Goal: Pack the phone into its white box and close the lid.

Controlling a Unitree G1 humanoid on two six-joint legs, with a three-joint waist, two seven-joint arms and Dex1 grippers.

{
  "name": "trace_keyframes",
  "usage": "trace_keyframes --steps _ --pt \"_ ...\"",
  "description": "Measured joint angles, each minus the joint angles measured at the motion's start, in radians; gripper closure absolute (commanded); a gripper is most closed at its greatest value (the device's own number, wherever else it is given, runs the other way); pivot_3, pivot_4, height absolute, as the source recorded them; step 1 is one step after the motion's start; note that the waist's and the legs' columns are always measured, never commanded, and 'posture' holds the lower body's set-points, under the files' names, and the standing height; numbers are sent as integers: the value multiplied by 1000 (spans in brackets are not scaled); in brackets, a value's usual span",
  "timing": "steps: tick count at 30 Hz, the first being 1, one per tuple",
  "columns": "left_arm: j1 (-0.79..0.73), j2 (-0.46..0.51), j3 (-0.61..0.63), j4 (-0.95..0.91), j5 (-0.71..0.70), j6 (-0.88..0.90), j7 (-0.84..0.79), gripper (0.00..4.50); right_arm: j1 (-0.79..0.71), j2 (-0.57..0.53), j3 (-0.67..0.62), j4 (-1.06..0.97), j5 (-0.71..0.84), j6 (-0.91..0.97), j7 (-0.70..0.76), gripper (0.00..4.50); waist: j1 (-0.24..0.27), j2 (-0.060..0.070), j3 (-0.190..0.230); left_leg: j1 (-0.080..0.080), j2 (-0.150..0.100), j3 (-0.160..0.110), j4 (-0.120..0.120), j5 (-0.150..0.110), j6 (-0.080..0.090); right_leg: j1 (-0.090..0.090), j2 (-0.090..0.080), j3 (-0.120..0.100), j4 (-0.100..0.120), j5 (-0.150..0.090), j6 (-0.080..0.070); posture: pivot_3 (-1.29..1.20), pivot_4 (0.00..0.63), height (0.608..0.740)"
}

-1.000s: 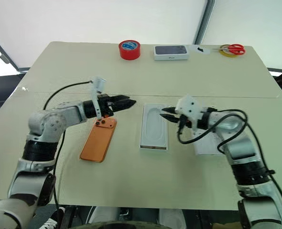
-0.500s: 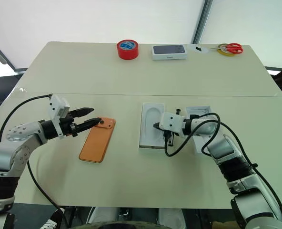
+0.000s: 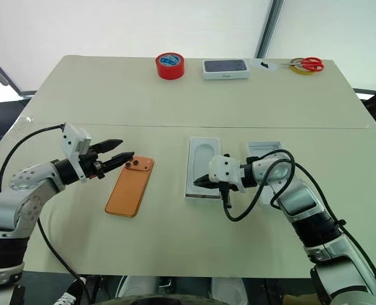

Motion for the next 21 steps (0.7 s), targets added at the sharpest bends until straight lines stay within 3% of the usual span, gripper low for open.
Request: trace_keyframes --steps 6,13,21 --pt "-23 -7 -14 6 29 -13 -6 1499 -14 40 -3 38 -50 -33 -76 4443 -1 0 0 0 0 1 -1 0 0 -1 0 0 0 0 0 0 150 730" --pt "-20 -20 -44 28 70 -35 -13 1499 26 -18 74 8 -171 -139 -64 4443 2 0 0 0 0 1 0 0 0 0 0 0 0 0 0 0 150 730" --pt "-27 -19 -41 46 71 -44 -19 1499 38 -36 74 -88 -87 -10 38 4443 1 0 0 0 0 0 0 0 0 0 0 0 0 0 0 0 150 730"
